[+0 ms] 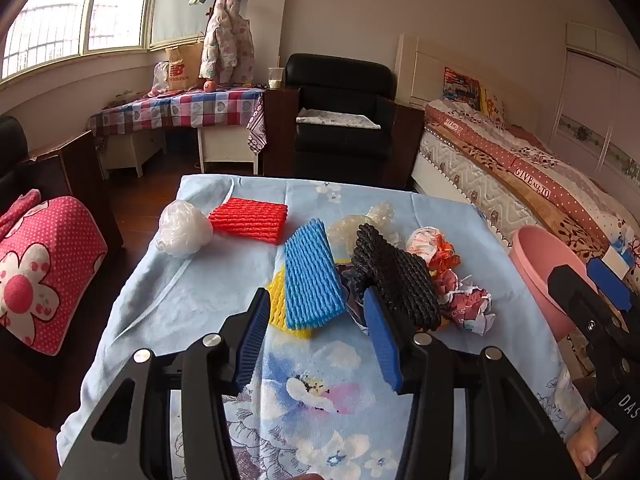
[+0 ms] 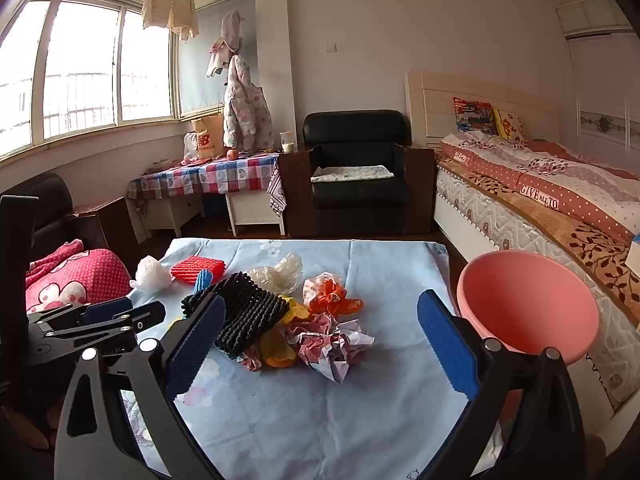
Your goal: Collect trash
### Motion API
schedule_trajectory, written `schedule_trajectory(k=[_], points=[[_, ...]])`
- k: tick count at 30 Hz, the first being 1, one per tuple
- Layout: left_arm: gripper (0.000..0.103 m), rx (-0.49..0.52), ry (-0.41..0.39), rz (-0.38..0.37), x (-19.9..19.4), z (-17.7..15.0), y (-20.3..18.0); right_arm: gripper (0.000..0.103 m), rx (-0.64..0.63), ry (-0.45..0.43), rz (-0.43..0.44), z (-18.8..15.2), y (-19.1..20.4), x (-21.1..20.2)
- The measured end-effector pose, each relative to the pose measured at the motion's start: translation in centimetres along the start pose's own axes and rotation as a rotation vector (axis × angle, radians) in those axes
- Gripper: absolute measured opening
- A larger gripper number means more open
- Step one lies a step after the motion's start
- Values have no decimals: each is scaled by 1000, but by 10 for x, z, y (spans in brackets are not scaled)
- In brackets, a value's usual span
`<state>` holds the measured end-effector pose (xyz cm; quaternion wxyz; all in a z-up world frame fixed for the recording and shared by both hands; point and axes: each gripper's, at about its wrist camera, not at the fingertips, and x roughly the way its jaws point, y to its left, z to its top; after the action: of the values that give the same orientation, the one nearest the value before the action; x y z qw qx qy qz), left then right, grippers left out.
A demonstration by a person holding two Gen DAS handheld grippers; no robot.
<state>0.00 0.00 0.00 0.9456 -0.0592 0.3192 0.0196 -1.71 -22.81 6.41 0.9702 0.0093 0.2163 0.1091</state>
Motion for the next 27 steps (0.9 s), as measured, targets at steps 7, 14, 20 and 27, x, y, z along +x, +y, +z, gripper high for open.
schedule_trajectory(k=[7,14,20,27], points=[[48,2,-2,2,0,0,0,97,-6,-3,-5,0,0,-1],[48,2,-1,0,0,0,0,89,-2,-3,-6,0,2,0],[48,2,-1,3,0,0,0,52,22,21,-5,-5,-10,3],[48,0,0,5,-1,0,0,50,48,38,-19,-4,-11,9]])
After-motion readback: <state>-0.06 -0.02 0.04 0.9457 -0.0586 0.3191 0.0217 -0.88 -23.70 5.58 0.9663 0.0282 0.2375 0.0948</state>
